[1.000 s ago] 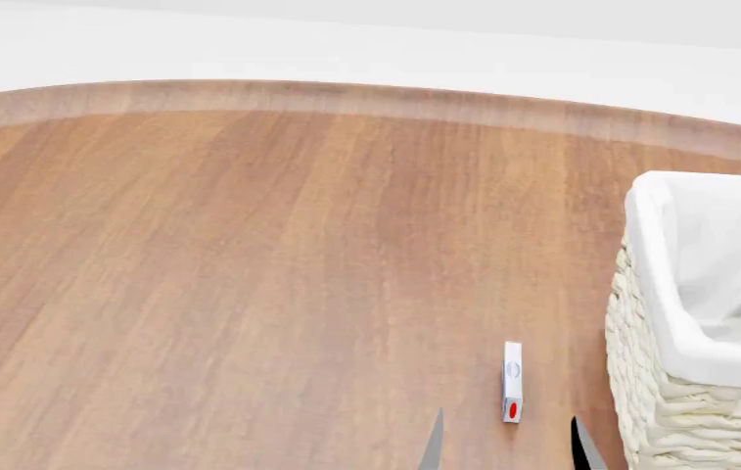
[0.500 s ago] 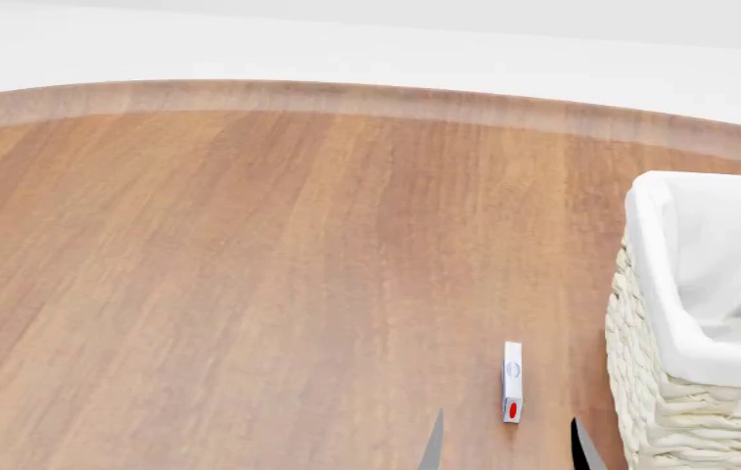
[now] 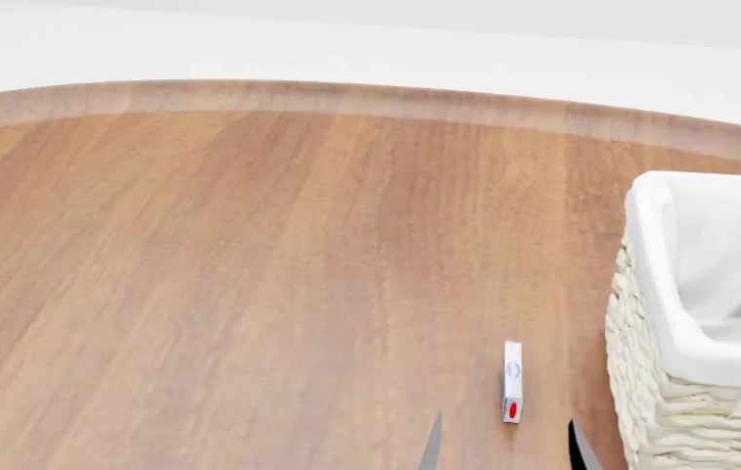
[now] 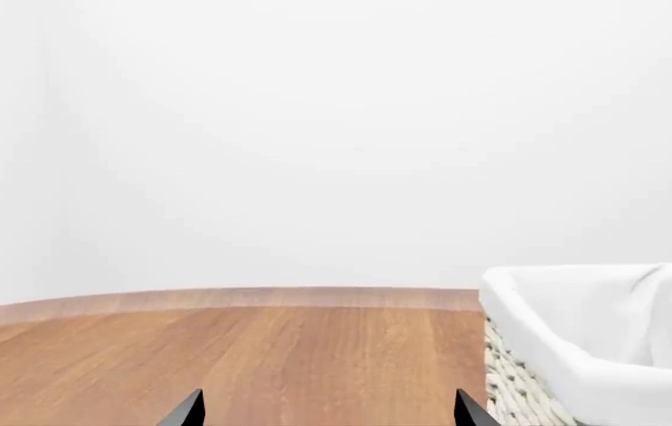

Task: Pick up the ketchup, and put it in the basket.

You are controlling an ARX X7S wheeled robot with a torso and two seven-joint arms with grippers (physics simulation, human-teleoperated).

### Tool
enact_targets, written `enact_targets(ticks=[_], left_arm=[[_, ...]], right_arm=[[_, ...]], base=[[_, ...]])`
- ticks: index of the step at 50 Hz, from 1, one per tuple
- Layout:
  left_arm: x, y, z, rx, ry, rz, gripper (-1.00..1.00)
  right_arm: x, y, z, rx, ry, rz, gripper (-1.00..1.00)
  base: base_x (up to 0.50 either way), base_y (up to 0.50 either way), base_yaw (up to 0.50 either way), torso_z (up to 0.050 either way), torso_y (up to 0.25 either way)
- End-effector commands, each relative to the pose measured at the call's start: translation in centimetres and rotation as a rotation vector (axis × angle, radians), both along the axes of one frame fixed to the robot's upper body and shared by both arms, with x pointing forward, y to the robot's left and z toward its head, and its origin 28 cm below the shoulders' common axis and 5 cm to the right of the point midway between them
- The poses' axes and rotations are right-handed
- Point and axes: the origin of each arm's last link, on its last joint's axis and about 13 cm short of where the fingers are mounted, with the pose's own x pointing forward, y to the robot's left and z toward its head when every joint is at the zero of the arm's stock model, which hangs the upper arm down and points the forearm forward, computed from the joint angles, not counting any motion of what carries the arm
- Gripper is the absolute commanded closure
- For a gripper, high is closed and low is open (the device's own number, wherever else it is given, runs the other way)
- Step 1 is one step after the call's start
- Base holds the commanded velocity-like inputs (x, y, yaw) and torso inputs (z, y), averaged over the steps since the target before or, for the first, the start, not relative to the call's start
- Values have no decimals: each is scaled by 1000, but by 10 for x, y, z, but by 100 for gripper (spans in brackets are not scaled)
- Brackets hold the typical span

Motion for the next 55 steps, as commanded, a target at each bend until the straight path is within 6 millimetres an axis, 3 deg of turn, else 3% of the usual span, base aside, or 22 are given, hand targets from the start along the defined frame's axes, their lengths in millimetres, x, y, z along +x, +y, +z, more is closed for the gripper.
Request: enact_targets(ticks=[1,21,40,55], left_arm=[[4,16,-13,49,26,-20,-100],[-1,24,-59,142,-151,-195,-100],[-9,30,-86,70,-215,-118,-100],[-3,30,-98,42,-258,-120,-100]], right_arm=[[3,-2,1,11,-20,-5,-100],[2,0,-1,7,-14,8,-100],[2,0,-1,8,-14,9,-100],[2,1,-1,8,-13,11,-100]], base=[[0,0,0,0,0],[0,0,0,0,0],[0,0,0,0,0],[0,0,0,0,0]])
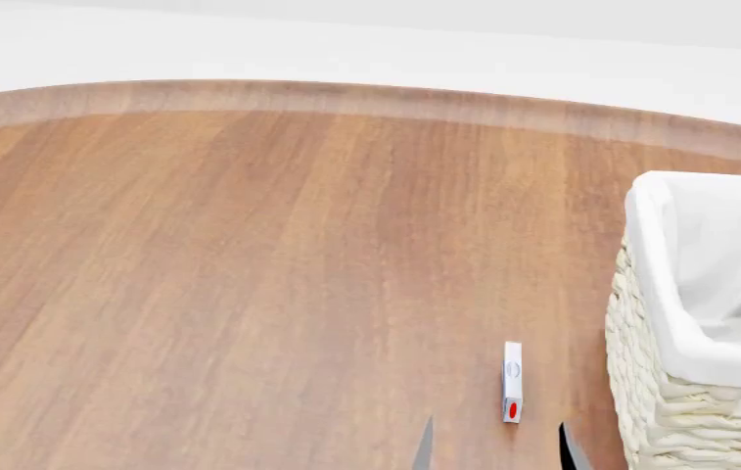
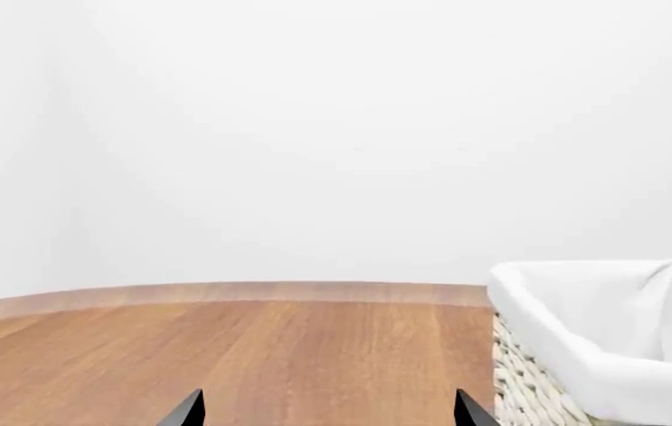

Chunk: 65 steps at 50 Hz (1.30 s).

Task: Pick up the ketchup, and put it in the basket.

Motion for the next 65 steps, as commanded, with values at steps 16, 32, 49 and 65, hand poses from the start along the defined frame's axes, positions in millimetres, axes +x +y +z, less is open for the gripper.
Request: enact_targets(ticks=[16,32,49,65], left_arm=[[4,5,-34,14,-32,-1,-100],[9,0,-44,54,-36,-37,-100],[13,0,-52,60,-34,-14,-100],[24,-5,-58,64,-27,-6,-100]], right_arm=[[3,-1,1,12,-21,-1,-100],[3,-1,0,11,-18,4,-100],[3,0,-1,11,-17,9,-100],[3,0,-2,11,-15,14,-100]], base=[[0,0,0,0,0],[0,0,0,0,0],[0,0,0,0,0],[0,0,0,0,0]])
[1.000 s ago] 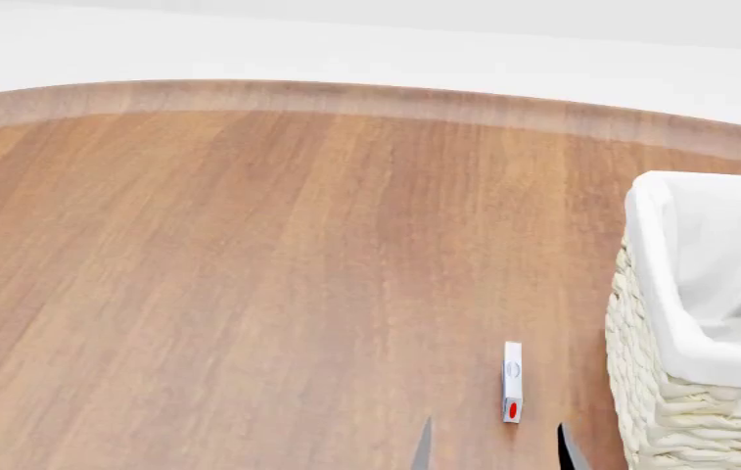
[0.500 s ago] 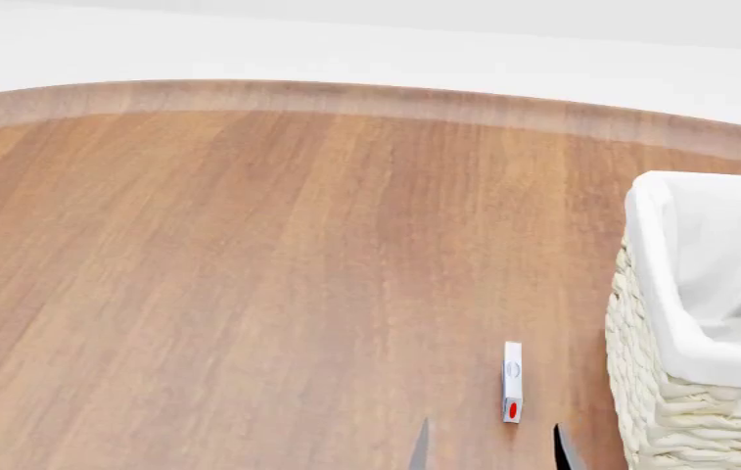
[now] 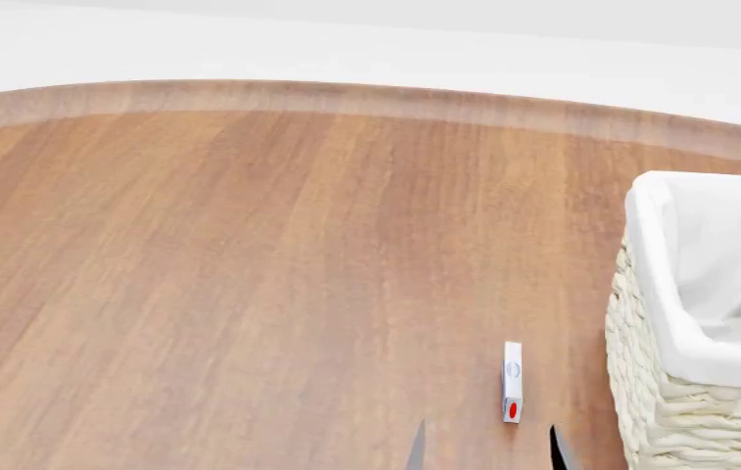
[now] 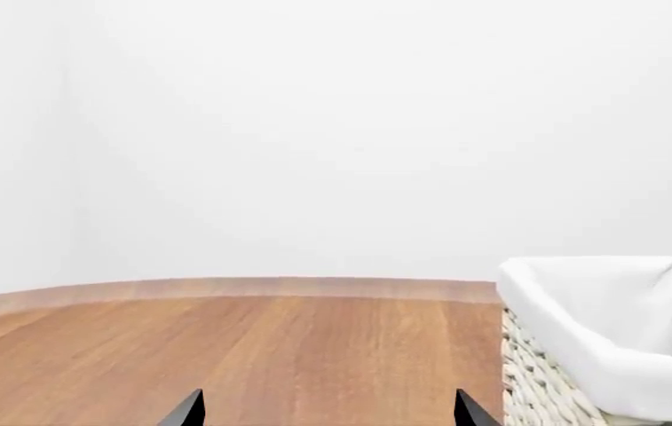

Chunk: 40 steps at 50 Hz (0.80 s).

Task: Pick up the ketchup, and put it in the basket.

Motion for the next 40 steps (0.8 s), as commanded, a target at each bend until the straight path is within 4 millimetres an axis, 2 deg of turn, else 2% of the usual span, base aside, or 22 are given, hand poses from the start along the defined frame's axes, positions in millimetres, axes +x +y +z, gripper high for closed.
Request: enact_targets(ticks=[1,7,8,26,32,35,40], left_arm=[[6,-8,-7,-11,10,-14,-100],[8,-7,-7,-5,14,-6,-100],[8,-6,-7,-3,14,-2,100],[5,-8,-8,-3,13,11,100],[10,-5,-6,4,-2,42,100],[23,-3,9,4,-16,127,100],[46,-2,57,-30,-97,168,100]], right_arm=[[3,-2,1,14,-22,-2,-100],[3,-1,0,12,-20,0,-100],[3,-1,0,12,-20,0,-100],[3,-2,0,12,-18,-2,-100],[3,-2,0,12,-18,-2,-100],[3,-2,-1,12,-16,-1,-100],[4,-3,-1,12,-15,-2,-100]], base=[[0,0,0,0,0],[0,0,0,0,0],[0,0,0,0,0],[0,0,0,0,0],[0,0,0,0,0],[0,0,0,0,0],[0,0,0,0,0]])
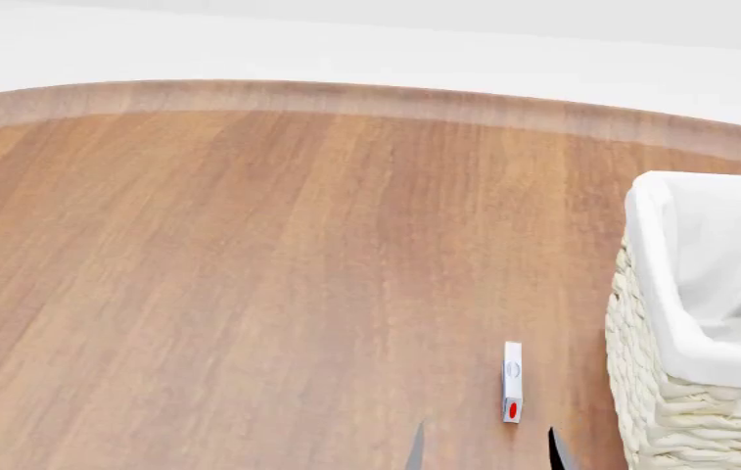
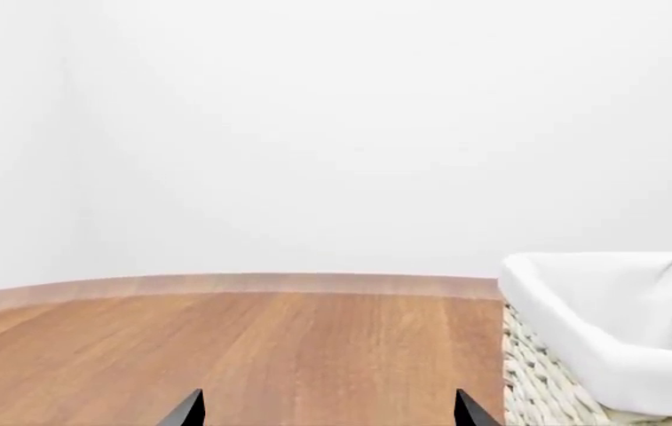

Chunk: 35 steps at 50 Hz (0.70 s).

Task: Pick up the ketchup, and put it in the basket.

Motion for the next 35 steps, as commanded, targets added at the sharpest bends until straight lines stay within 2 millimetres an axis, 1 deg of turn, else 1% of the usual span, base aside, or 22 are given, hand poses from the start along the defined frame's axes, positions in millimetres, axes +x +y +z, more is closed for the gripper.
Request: enact_targets(ticks=[1,2,3,4,5,6,7,8,9,10,14,15,18,19,21,22,23,27,29,32,34,35], left_arm=[[27,-3,61,-83,-117,76,100],[31,-5,73,-65,-126,76,100],[34,-6,84,-101,-164,68,100],[36,-7,91,-100,-169,61,100],[41,-11,106,-84,-203,40,100],[43,-13,112,-67,-200,34,100],[50,-19,124,-38,-213,-3,100],[52,-22,131,-55,-226,-25,100],[60,-28,148,-40,-255,-54,100],[64,-32,159,-66,-271,-75,100],[76,-44,187,-74,-308,-136,100],[82,-50,200,-68,-328,-168,100],[92,-56,216,-77,-342,-199,100],[99,-59,228,-86,-345,-227,100],[105,-62,238,-75,-355,-258,100],[109,-64,245,-77,-361,-265,100],[116,-67,258,-58,-368,-307,100],[129,-73,282,-37,-396,-370,100],[137,-79,300,-28,-419,-433,100],[148,-84,312,-28,-418,-489,100],[160,-88,319,-36,-400,-523,100],[169,-91,322,-49,-377,-567,100]], right_arm=[[3,-2,1,13,-22,-5,-100],[3,-2,1,14,-22,-5,-100],[3,-2,1,13,-22,-5,-100],[3,-2,1,13,-22,-4,-100],[3,-2,1,15,-20,-4,-100],[3,-2,1,14,-20,-4,-100],[3,-2,0,14,-20,-2,-100],[3,-2,0,13,-19,0,-100],[3,-2,0,11,-18,1,-100],[3,-2,0,11,-17,1,-100],[4,-3,0,13,-18,-1,-100],[4,-3,0,14,-18,-1,-100],[4,-3,-1,13,-16,1,-100],[4,-3,-1,12,-16,2,-100],[4,-3,-1,13,-15,0,-100],[4,-4,-1,13,-14,-1,-100],[4,-4,-1,14,-13,-1,-100],[5,-4,-2,13,-12,-2,-100],[6,-5,-2,12,-11,-4,-100],[6,-5,-2,13,-11,-5,-100],[6,-6,-2,12,-11,-5,-100],[6,-6,-3,12,-11,-4,-100]], base=[[0,0,0,0,0],[0,0,0,0,0],[0,0,0,0,0],[0,0,0,0,0],[0,0,0,0,0],[0,0,0,0,0],[0,0,0,0,0],[0,0,0,0,0],[0,0,0,0,0],[0,0,0,0,0],[0,0,0,0,0],[0,0,0,0,0],[0,0,0,0,0],[0,0,0,0,0],[0,0,0,0,0],[0,0,0,0,0],[0,0,0,0,0],[0,0,0,0,0],[0,0,0,0,0],[0,0,0,0,0],[0,0,0,0,0],[0,0,0,0,0]])
